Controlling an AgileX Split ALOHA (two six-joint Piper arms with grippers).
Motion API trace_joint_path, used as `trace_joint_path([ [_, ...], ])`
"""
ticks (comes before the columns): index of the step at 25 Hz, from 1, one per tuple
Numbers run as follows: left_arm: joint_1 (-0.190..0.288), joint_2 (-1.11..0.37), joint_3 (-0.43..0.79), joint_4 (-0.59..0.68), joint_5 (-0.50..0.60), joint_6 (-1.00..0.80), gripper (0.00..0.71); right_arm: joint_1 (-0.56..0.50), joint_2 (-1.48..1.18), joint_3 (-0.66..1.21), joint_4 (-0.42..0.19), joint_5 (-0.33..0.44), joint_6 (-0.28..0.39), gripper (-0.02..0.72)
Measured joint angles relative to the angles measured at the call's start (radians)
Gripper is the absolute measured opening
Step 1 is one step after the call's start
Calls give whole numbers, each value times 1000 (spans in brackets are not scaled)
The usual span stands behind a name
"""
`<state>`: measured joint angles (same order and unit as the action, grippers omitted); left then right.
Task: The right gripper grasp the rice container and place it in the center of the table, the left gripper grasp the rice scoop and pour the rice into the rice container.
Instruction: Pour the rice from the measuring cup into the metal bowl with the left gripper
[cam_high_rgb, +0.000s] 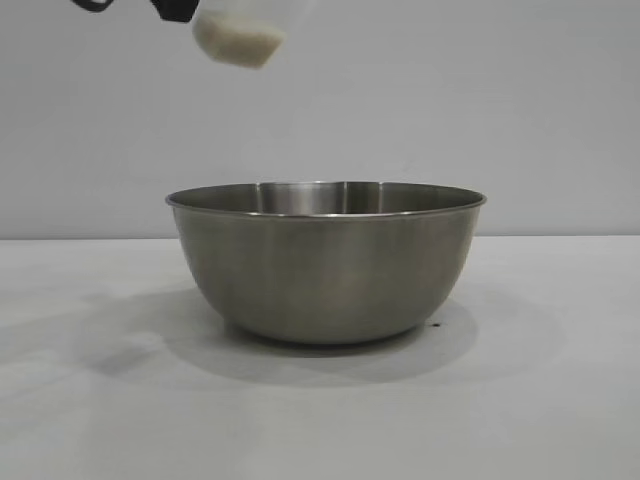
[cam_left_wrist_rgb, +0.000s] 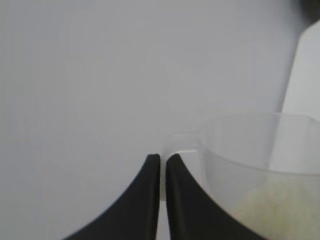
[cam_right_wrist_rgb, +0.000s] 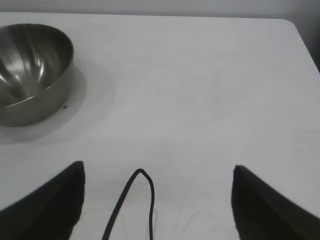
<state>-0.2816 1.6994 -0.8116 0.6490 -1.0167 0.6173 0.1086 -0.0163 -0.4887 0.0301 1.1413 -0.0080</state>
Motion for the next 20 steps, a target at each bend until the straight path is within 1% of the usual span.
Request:
trace_joint_path([
  [6, 0, 0, 0, 111, 29, 136, 0, 0, 0, 0, 0, 0, 0, 559],
  [14, 0, 0, 0, 206, 38, 303, 0, 0, 0, 0, 0, 0, 0, 559],
  [20, 0, 21, 0, 227, 46, 492, 0, 0, 0, 0, 0, 0, 0, 559],
])
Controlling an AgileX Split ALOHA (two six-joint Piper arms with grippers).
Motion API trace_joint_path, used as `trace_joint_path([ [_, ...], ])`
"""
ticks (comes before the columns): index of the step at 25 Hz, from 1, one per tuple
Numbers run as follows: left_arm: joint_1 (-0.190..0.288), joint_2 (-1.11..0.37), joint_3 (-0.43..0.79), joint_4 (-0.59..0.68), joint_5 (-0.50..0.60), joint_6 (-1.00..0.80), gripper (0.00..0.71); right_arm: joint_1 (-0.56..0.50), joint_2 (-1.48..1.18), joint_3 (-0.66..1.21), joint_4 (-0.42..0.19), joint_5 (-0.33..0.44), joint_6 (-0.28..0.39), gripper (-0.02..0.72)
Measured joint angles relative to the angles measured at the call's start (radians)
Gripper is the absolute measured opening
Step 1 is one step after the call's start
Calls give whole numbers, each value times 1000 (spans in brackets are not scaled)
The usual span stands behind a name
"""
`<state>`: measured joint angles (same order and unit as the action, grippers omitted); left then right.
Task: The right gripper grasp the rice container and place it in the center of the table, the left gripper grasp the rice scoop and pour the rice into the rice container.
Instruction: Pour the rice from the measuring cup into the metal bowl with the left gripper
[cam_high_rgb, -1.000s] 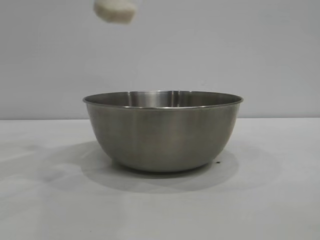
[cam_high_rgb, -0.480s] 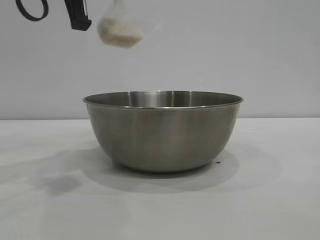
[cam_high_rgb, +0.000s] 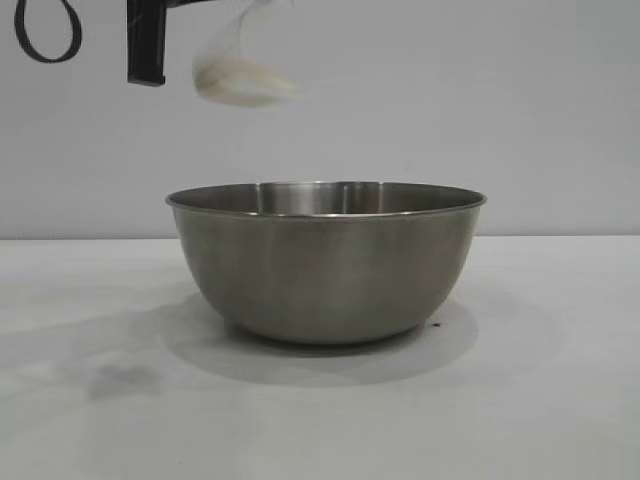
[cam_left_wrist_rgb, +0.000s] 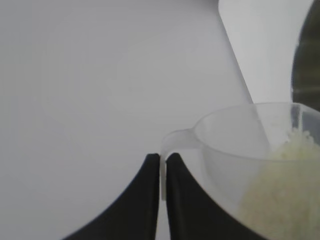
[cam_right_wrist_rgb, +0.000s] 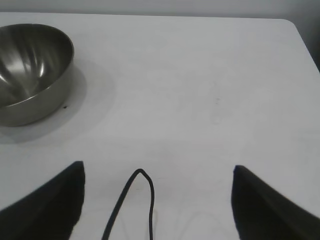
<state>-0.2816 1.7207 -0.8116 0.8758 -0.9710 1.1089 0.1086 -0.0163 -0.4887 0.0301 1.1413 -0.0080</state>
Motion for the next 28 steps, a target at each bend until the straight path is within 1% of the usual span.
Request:
trace_joint_path([
  [5, -29, 16, 0, 2, 31, 158, 0, 0, 0, 0, 0, 0, 0, 559],
  [9, -47, 18, 0, -9, 31, 267, 0, 0, 0, 0, 0, 0, 0, 559],
  [16, -57, 18, 0, -26, 31, 429, 0, 0, 0, 0, 0, 0, 0, 559],
  [28, -58, 18, 0, -28, 29, 704, 0, 0, 0, 0, 0, 0, 0, 559],
])
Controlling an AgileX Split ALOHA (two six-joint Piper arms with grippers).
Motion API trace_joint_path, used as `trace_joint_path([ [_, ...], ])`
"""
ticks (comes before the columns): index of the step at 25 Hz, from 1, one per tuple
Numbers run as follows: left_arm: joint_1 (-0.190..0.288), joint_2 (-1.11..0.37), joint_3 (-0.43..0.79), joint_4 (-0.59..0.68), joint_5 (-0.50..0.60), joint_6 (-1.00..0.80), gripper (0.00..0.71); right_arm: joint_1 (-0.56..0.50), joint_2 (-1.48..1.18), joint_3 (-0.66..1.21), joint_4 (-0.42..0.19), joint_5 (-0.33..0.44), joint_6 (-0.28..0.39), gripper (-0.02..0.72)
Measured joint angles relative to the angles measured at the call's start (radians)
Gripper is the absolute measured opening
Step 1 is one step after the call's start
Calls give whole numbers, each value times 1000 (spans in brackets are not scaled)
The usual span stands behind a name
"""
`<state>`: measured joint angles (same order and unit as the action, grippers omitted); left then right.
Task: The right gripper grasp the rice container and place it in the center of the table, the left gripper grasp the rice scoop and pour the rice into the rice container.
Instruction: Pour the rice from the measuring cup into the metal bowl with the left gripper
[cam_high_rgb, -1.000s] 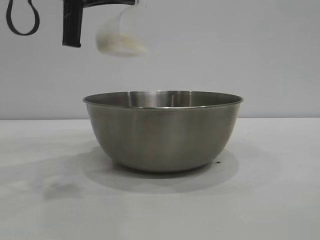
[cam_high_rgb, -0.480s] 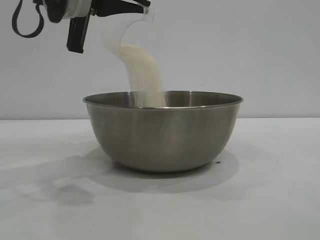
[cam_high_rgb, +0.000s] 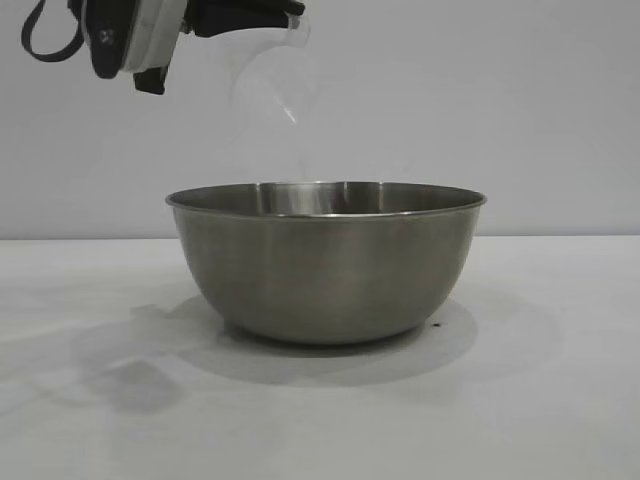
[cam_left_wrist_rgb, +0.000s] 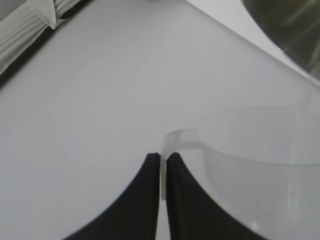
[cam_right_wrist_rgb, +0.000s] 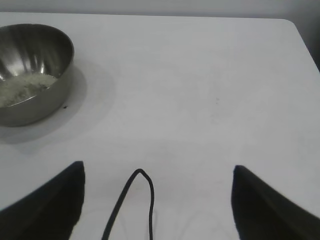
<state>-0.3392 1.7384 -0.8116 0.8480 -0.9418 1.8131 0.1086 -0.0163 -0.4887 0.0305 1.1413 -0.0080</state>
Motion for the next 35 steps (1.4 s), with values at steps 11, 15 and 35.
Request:
trace_joint_path([
  [11, 0, 0, 0, 0, -4, 283, 0, 0, 0, 0, 0, 0, 0, 559],
  [15, 0, 0, 0, 4, -5, 297, 0, 0, 0, 0, 0, 0, 0, 559],
  [35, -2, 0, 0, -68, -69, -679, 0, 0, 0, 0, 0, 0, 0, 559],
])
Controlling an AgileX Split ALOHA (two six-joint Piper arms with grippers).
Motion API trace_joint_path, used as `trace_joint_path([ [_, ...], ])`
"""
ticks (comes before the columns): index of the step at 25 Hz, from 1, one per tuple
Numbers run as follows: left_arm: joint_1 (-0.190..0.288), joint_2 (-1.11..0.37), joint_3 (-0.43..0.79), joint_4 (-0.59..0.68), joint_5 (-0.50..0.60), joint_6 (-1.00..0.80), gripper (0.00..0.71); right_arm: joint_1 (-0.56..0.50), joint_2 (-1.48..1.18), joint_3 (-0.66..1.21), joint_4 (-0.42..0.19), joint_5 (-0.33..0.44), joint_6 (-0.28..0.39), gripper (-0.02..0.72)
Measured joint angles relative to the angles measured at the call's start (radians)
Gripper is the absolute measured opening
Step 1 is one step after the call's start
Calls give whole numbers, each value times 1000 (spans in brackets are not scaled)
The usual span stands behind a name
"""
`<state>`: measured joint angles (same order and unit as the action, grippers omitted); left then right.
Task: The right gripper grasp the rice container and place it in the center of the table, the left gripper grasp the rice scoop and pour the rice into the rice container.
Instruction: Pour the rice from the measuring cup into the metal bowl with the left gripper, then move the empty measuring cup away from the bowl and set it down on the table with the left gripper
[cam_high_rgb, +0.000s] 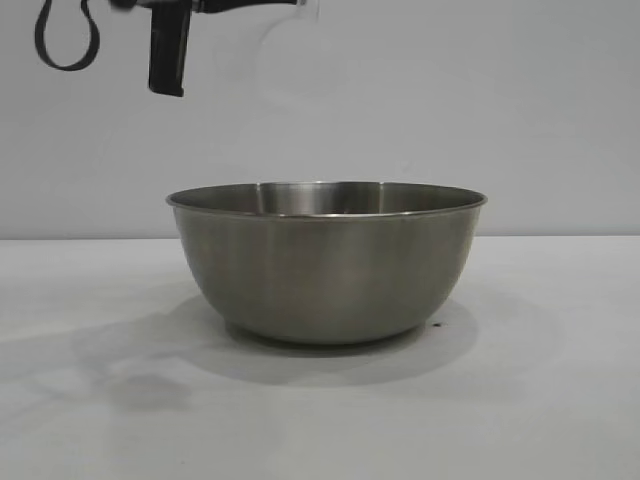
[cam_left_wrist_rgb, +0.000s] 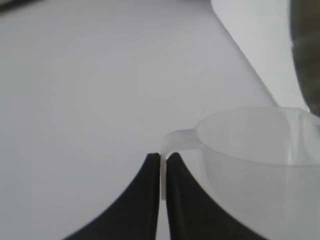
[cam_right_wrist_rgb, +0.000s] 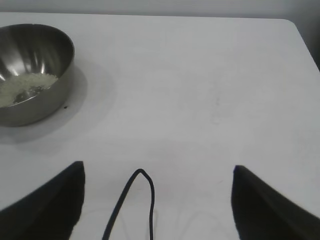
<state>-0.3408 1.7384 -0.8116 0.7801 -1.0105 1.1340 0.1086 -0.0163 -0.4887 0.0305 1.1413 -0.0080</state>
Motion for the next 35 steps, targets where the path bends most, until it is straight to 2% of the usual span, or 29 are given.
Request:
trace_joint_path([
  [6, 0, 0, 0, -176, -24, -410, 0, 0, 0, 0, 0, 0, 0, 559],
  [14, 0, 0, 0, -557, -28, -846, 0, 0, 0, 0, 0, 0, 0, 559],
  [19, 0, 0, 13, -725, -30, -929, 0, 0, 0, 0, 0, 0, 0, 559],
  [25, 0, 0, 151, -956, -116, -1020, 0, 0, 0, 0, 0, 0, 0, 559],
  [31, 0, 0, 306, -1031, -119, -1073, 0, 0, 0, 0, 0, 0, 0, 559],
  [35, 0, 7, 352, -1090, -124, -1078, 0, 0, 0, 0, 0, 0, 0, 559],
])
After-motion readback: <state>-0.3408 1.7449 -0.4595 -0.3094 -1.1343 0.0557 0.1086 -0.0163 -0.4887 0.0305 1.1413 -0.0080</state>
